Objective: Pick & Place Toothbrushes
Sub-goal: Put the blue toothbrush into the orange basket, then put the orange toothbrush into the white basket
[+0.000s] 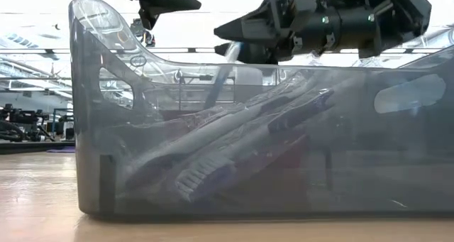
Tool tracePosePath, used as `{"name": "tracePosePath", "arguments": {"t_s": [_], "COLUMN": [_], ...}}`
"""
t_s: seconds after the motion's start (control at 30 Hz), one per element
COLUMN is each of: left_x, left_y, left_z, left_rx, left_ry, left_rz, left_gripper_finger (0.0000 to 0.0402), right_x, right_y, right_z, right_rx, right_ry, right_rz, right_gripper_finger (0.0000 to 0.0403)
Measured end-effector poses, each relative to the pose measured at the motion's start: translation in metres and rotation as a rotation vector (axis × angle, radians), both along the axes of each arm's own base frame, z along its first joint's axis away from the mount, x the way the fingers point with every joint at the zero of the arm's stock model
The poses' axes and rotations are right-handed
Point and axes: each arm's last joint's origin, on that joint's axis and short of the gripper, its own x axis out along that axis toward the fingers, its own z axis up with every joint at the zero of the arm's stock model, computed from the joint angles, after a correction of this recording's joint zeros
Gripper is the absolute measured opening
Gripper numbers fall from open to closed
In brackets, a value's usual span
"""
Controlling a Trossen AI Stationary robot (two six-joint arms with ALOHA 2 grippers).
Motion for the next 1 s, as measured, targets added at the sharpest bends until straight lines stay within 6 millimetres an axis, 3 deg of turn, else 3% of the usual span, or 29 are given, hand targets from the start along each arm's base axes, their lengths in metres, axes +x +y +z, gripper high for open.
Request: {"name": "tracePosePath", "arguments": {"t_s": [0.3, 0.7, 1.0], "left_x": [0.0, 0.0, 0.0], "left_y": [0.0, 0.0, 0.0], "left_z": [0.0, 0.0, 0.0], "left_rx": [0.0, 0.001, 0.004], "left_ry": [-0.001, 0.0, 0.0], "left_rz": [0.0, 0.0, 0.0], "left_gripper_finger": [0.0136, 0.0136, 0.0136], "right_x": [-0.019, -0.041, -0.074], "right_y": [-0.004, -0.009, -0.019], "right_z": [0.034, 0.035, 0.054], "right_rx": [-0.086, -0.102, -0.099], "right_ry": [0.082, 0.327, 0.464], "right_rz": [0.002, -0.033, -0.146], "right_gripper_finger": [0.0211, 0.0203, 0.0198]}}
